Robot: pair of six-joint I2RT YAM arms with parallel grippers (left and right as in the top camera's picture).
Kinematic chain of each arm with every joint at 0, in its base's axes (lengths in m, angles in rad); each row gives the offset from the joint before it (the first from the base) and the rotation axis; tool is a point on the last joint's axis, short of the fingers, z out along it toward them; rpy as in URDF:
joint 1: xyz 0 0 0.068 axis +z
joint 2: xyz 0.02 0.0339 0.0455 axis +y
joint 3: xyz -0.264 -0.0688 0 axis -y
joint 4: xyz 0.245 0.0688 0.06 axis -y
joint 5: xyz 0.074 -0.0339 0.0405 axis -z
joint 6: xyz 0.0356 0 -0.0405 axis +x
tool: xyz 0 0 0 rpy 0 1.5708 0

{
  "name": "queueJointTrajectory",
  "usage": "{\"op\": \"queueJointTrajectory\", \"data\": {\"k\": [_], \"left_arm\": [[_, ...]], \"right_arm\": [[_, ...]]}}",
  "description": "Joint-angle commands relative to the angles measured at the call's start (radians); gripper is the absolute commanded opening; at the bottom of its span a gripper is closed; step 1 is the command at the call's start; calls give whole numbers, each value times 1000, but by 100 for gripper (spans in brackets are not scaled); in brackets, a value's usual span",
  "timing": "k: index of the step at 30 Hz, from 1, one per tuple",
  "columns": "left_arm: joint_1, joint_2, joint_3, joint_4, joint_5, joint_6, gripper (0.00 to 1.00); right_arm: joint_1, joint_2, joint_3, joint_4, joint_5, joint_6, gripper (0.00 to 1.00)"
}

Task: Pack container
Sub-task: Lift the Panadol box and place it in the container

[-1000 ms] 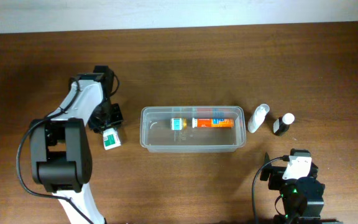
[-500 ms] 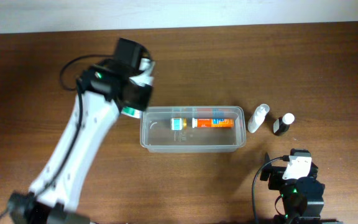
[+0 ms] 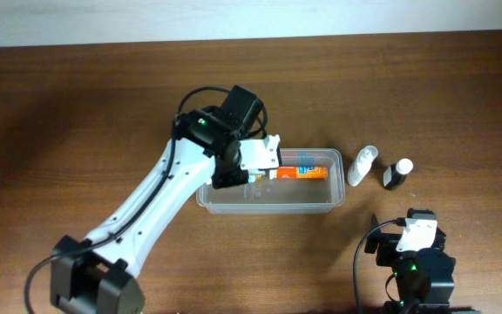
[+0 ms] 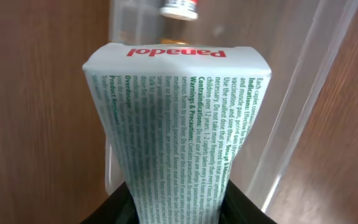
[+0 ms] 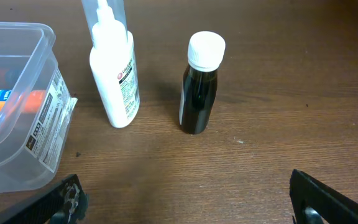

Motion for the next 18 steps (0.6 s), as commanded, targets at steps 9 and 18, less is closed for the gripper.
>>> {"op": "queueJointTrajectory", "data": {"k": [9,18], "left_arm": [[-2,158,-8,-36,71,175,50],[-2,137,84,-36,8,26,100]], "right_arm": [[-8,-7,-8,2,1,9,98],[-8,-7,-8,2,1,9,98]]}}
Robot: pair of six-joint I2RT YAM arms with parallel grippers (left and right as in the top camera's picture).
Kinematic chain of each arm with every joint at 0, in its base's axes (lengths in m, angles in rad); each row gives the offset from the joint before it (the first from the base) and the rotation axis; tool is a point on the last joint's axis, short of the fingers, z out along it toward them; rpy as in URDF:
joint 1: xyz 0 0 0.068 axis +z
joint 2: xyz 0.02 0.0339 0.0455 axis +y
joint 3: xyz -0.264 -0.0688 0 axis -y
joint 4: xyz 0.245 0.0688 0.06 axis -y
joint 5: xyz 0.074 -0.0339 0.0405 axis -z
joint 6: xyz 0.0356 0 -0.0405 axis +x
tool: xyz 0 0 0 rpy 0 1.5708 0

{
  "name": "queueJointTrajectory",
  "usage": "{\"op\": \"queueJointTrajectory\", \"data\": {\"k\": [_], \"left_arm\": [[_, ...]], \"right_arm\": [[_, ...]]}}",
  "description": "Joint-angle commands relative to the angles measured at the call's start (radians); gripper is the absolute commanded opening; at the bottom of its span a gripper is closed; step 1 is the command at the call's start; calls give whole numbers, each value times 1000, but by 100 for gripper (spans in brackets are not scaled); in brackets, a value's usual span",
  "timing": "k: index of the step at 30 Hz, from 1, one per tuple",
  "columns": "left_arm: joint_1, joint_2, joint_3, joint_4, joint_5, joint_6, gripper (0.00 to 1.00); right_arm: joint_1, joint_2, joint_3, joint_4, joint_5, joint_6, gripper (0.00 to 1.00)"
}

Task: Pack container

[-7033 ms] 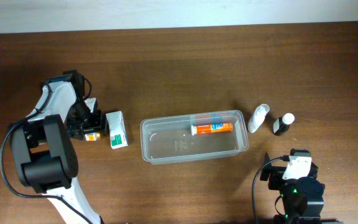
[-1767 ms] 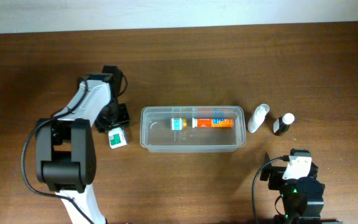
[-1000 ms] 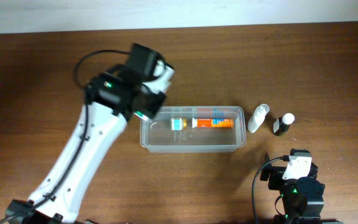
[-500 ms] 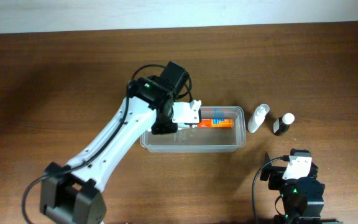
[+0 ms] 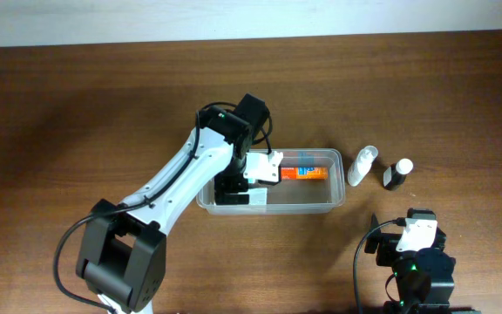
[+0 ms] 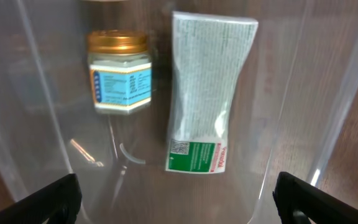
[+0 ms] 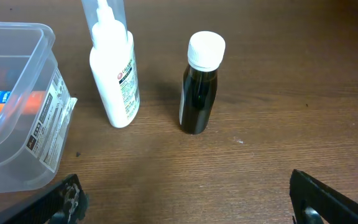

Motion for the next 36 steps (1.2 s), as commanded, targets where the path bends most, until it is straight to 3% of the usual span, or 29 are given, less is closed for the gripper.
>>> {"op": "queueJointTrajectory", "data": {"k": [1,9,13,18,24,31,36], "left_arm": [[-2,-35,106,-1,-14,-123,100],[101,-157,285,20,-117,-481,100],[242,-227,295,41,-127,-732,100],[439,-278,295,35,-119,-942,100],[571,-283,293,-5,-24,-958,100],[587,-283,293,-23,-25,-958,100],[587,-283,293,-24,-25,-958,100]], "right_arm": [[-8,-7,-8,2,1,9,98],[-8,-7,-8,2,2,9,98],[-8,-7,-8,2,1,9,98],[-8,-7,-8,2,1,9,98],[-7,-7,-8,32,-4,10,98],[-8,-7,-4,204,-375,210,98],[-8,33,150,237,-342,214,98]]}}
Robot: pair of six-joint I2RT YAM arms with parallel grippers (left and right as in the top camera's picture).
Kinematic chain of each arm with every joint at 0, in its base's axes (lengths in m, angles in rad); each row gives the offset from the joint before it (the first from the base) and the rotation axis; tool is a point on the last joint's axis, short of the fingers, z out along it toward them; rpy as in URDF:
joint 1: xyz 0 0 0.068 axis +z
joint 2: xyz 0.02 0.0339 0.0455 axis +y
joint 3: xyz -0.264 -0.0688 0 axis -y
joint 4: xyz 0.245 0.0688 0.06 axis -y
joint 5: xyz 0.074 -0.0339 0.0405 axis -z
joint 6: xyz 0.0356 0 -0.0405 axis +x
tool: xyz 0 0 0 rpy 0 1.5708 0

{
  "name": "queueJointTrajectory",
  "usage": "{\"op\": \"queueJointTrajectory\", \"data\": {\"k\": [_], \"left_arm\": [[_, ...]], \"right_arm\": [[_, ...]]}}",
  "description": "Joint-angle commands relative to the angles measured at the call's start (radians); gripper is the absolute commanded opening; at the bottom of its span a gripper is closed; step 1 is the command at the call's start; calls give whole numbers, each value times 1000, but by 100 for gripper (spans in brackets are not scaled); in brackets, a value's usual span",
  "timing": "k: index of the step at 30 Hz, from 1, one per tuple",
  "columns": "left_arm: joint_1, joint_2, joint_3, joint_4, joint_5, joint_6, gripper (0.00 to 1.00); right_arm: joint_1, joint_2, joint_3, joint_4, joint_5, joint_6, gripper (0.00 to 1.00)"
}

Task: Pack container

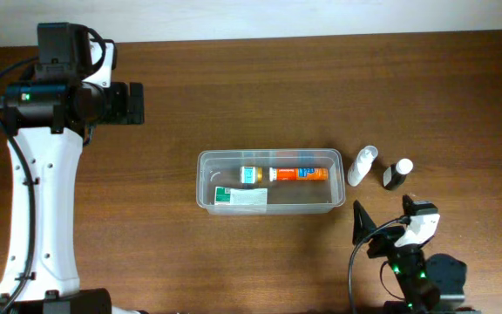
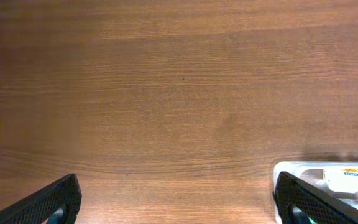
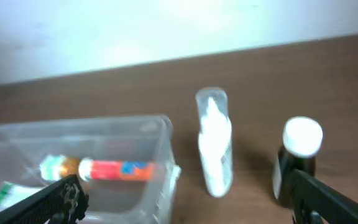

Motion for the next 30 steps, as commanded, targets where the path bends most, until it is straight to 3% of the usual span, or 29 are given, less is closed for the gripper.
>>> {"op": "queueJointTrajectory", "data": {"k": [1,8,12,14,16,18,22,26,30], "left_arm": [[3,-19,9,-4,13,-14,100],[3,-19,9,-4,13,-14,100],[3,-19,9,-4,13,-14,100],[3,-19,9,-4,13,-14,100],[3,-19,9,-4,13,-14,100],[3,-19,9,-4,13,-14,100],[3,-19,9,-4,13,-14,100],[3,-19,9,-4,13,-14,100],[3,-19,9,-4,13,-14,100]], "right_arm": [[-8,78,201,-16,8,17,98],[-7,760,961,-490,81,-57,98],[-6,1075,1272,-720,38,-56,98],[-6,1218,1320,-754,32,-46,100],[-6,1421,1321,-752,33,35,87],[-6,1507,1321,-740,33,41,83],[0,1686,1321,-732,61,61,64],[49,1743,1321,-733,107,72,63],[119,1743,1302,-762,165,171,63]]}}
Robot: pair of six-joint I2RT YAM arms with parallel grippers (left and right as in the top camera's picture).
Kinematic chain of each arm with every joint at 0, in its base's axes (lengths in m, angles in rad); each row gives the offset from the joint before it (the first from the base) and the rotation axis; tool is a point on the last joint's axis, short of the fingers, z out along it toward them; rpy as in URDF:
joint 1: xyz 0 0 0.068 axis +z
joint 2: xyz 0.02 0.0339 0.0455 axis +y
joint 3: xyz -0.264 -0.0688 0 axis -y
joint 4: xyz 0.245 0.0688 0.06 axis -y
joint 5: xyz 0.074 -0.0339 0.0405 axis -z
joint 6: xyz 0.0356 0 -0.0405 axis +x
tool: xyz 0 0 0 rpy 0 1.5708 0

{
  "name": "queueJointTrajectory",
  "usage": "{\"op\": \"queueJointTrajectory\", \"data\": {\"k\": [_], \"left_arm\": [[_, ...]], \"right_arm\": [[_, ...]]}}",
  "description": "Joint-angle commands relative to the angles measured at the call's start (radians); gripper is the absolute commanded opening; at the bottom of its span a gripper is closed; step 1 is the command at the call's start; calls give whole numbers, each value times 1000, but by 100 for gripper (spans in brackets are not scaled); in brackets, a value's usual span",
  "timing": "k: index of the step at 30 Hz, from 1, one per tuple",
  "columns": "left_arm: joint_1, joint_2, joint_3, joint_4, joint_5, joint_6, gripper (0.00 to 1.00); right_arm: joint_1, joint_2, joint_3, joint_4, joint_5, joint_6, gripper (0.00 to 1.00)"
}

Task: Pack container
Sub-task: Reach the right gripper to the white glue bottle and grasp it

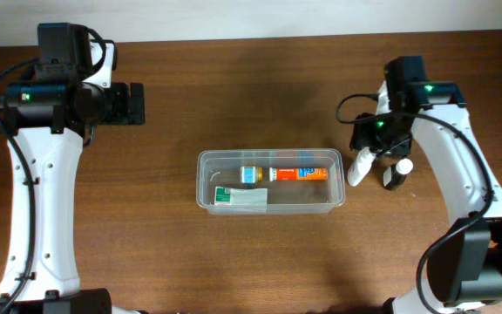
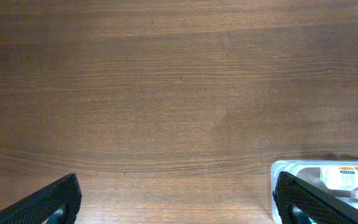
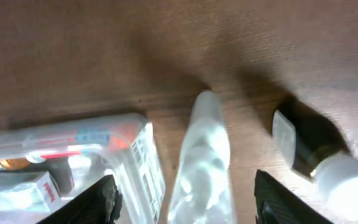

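A clear plastic container (image 1: 206,187) sits mid-table holding a gold-lidded jar (image 1: 249,174), an orange tube (image 1: 301,174) and a Panadol box (image 1: 240,198). Just right of it lies a white bottle (image 1: 361,165), and beside that a dark bottle with a white cap (image 1: 396,173). My right gripper (image 3: 194,202) is open above the white bottle (image 3: 201,155), one finger on each side of it, with the dark bottle (image 3: 309,149) to the right. My left gripper (image 2: 179,205) is open and empty over bare wood at the far left.
The container's corner (image 2: 303,163) shows at the lower right of the left wrist view, and its wall (image 3: 143,158) lies close to the left of the right gripper's fingers. A pale wall borders the table's far edge.
My right arm was low at the table's front edge facing the bottles; now it is over the white bottle with its open fingers on either side of it. The left arm has not moved.
My left gripper held the Panadol box over the container. Then it was open above the container with the box lying inside beside the jar. Then it stood open at the far left. The right arm, parked at the front, is now over the white bottle.
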Motion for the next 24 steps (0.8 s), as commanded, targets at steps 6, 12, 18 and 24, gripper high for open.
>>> {"op": "queueJointTrajectory", "data": {"k": [6,12,18,24], "left_arm": [[3,-19,9,2,7,-6,100],[3,-19,9,2,7,-6,100],[3,-19,9,2,7,-6,100],[3,-19,9,2,7,-6,100]], "right_arm": [[42,2,-79,19,128,148,59],[35,1,-106,61,128,132,56],[13,1,-106,66,127,131,38],[10,-8,-104,49,127,104,23]]}}
